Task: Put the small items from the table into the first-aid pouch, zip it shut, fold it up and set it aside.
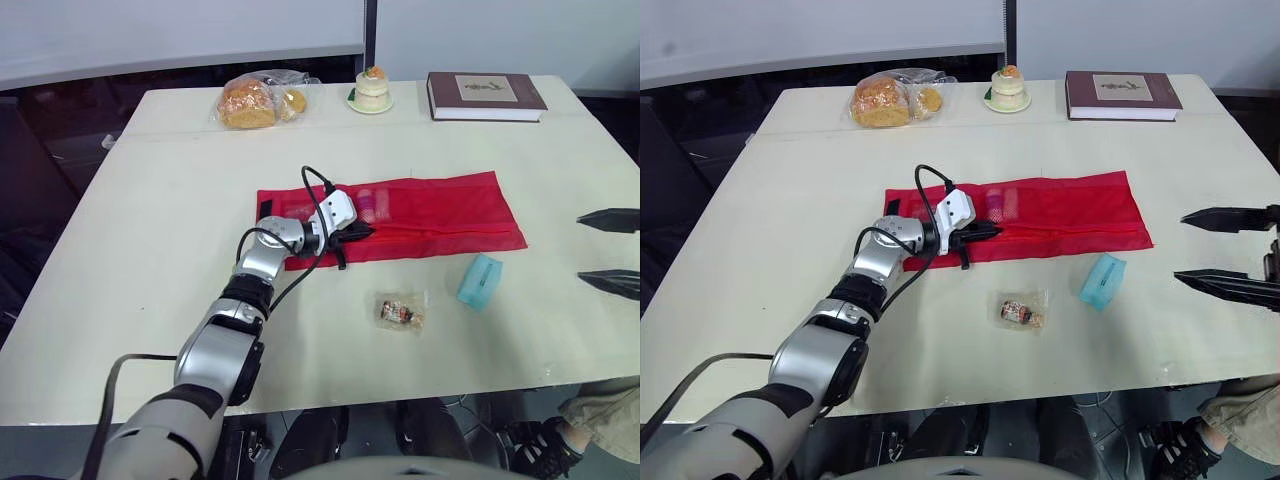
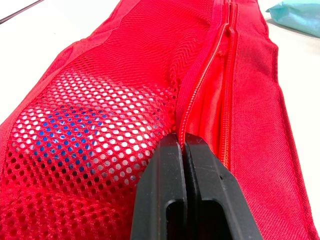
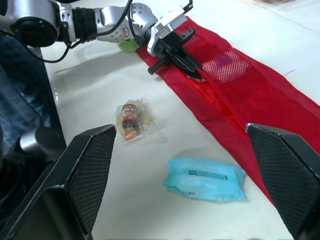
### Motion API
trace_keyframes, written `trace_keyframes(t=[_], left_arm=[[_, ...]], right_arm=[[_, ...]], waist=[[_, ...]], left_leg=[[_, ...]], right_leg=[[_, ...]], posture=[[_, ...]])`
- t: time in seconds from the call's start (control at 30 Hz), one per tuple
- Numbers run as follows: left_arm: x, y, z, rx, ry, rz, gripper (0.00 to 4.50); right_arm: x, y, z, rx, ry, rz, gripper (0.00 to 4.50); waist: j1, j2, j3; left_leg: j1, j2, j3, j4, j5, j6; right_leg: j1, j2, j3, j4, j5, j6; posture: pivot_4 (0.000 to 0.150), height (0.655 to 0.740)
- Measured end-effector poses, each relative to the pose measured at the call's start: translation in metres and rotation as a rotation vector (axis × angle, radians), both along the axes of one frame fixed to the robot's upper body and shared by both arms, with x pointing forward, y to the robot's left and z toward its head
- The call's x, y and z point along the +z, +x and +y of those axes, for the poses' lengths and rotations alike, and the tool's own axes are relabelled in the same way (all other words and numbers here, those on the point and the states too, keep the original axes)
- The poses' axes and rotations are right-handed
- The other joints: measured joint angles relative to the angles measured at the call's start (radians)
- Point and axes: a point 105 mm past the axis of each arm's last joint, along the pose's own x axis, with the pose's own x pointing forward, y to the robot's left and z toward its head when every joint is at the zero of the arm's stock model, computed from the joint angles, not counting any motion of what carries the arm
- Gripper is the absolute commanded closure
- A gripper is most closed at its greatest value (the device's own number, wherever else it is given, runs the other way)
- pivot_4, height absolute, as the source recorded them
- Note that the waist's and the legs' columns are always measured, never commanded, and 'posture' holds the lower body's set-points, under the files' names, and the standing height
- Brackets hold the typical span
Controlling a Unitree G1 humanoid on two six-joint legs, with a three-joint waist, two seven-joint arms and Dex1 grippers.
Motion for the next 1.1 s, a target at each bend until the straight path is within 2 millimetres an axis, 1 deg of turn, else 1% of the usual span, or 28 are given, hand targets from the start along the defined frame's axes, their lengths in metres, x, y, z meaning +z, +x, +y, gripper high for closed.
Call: trace_keyframes(t=[0.13,0.23,0.3,0.33,0.37,0.47,0.53,0.6,0.67,0.73,0.8,0.9,0.97,1.07,1.1], left_arm=[[0.0,0.0,0.0,-0.001,0.001,0.0,4.5],[0.0,0.0,0.0,-0.001,0.001,0.0,4.5],[0.0,0.0,0.0,-0.002,0.003,0.0,4.5],[0.0,0.0,0.0,-0.003,0.003,0.001,4.5],[0.0,0.0,0.0,-0.007,0.003,0.001,4.5],[0.0,-0.001,0.0,-0.013,0.005,0.002,4.5],[0.0,-0.001,0.0,-0.015,0.005,0.002,4.5],[0.0,-0.002,-0.002,-0.02,0.008,0.001,4.5],[-0.001,-0.002,-0.003,-0.023,0.008,0.002,4.5],[0.0,-0.003,-0.005,-0.028,0.008,0.001,4.5],[0.001,-0.004,-0.008,-0.038,0.004,-0.004,4.5],[0.001,-0.005,-0.009,-0.041,0.005,-0.008,4.5],[0.001,-0.005,-0.009,-0.042,0.005,-0.011,4.5],[0.001,-0.005,-0.009,-0.04,0.006,-0.008,4.5],[0.001,-0.005,-0.009,-0.039,0.006,-0.006,4.5]], right_arm=[[0.002,-0.003,0.003,0.037,-0.017,-0.009,0.07],[-0.004,0.003,0.01,0.053,-0.058,-0.056,0.07],[-0.015,0.011,0.018,0.041,-0.078,-0.099,0.07],[-0.021,0.013,0.023,0.048,-0.072,-0.1,0.07],[-0.032,0.014,0.031,0.066,-0.064,-0.094,0.07],[-0.047,0.016,0.043,0.094,-0.075,-0.102,0.07],[-0.065,0.022,0.058,0.104,-0.083,-0.126,0.07],[-0.087,0.028,0.075,0.115,-0.083,-0.115,0.07],[-0.094,0.03,0.083,0.129,-0.085,-0.108,0.07],[-0.101,0.036,0.098,0.148,-0.103,-0.123,0.07],[-0.115,0.035,0.112,0.181,-0.126,-0.095,0.07],[-0.136,0.027,0.132,0.246,-0.154,-0.069,0.07],[-0.144,0.025,0.139,0.267,-0.178,-0.074,0.07],[-0.153,0.032,0.142,0.251,-0.225,-0.102,0.07],[-0.155,0.035,0.142,0.236,-0.234,-0.111,0.45]], waist=[[0.001,0.0,0.0],[0.001,0.0,0.0],[0.002,-0.001,0.0],[0.002,-0.001,0.0],[0.003,-0.001,0.0],[0.005,-0.001,0.0],[0.005,-0.001,0.0],[0.006,-0.001,0.0],[0.008,-0.001,0.0],[0.008,-0.001,0.0],[0.014,-0.001,0.0],[0.017,-0.001,0.0],[0.017,-0.001,0.0],[0.017,-0.001,0.0],[0.017,-0.001,0.0]], left_leg=[[0.0,0.0,0.0,0.0,0.0,0.0],[0.0,0.0,0.0,0.0,0.0,0.0],[0.0,0.0,0.0,0.0,0.0,0.0],[0.0,0.0,0.0,0.0,0.0,0.0],[0.0,0.0,0.0,0.0,0.0,0.0],[0.0,0.0,0.0,0.001,0.0,0.0],[0.0,0.0,0.0,0.001,0.0,0.0],[0.0,0.0,0.0,0.001,0.0,0.0],[0.0,-0.001,0.0,0.001,0.0,0.0],[0.0,-0.001,0.0,0.002,0.0,0.0],[0.0,-0.001,-0.002,0.002,0.0,0.0],[-0.001,-0.001,-0.002,0.002,0.0,0.0],[-0.001,-0.001,-0.002,0.003,0.0,0.0],[-0.001,-0.001,-0.002,0.003,0.0,0.0],[-0.001,-0.001,-0.002,0.003,0.0,0.0]], right_leg=[[0.0,0.0,0.0,0.0,0.0,0.0],[0.0,0.0,0.0,0.0,0.0,0.0],[0.0,0.0,0.0,0.0,0.0,0.0],[0.0,0.0,0.0,0.0,0.0,0.0],[0.0,0.0,0.0,0.0,0.0,0.0],[0.0,0.0,0.0,0.0,0.0,0.0],[0.0,0.0,0.0,0.0,0.0,0.0],[0.0,0.001,0.0,0.001,0.0,0.0],[0.0,0.001,0.0,0.001,0.0,0.0],[0.0,0.002,0.0,0.001,0.0,0.0],[0.0,0.002,-0.001,0.001,0.0,0.0],[0.0,0.002,-0.002,0.0,0.0,0.0],[0.0,0.002,-0.001,0.001,0.0,0.0],[0.0,0.003,-0.002,0.001,0.0,0.0],[0.0,0.003,-0.002,0.001,0.0,0.0]], posture=[[0.15,0.7289],[0.15,0.7289],[0.15,0.7289],[0.15,0.7289],[0.15,0.7289],[0.15,0.7289],[0.15,0.7289],[0.15,0.7289],[0.15,0.7289],[0.15,0.7289],[0.15,0.7289],[0.15,0.7289],[0.15,0.7289],[0.15,0.7289],[0.15,0.7289]])
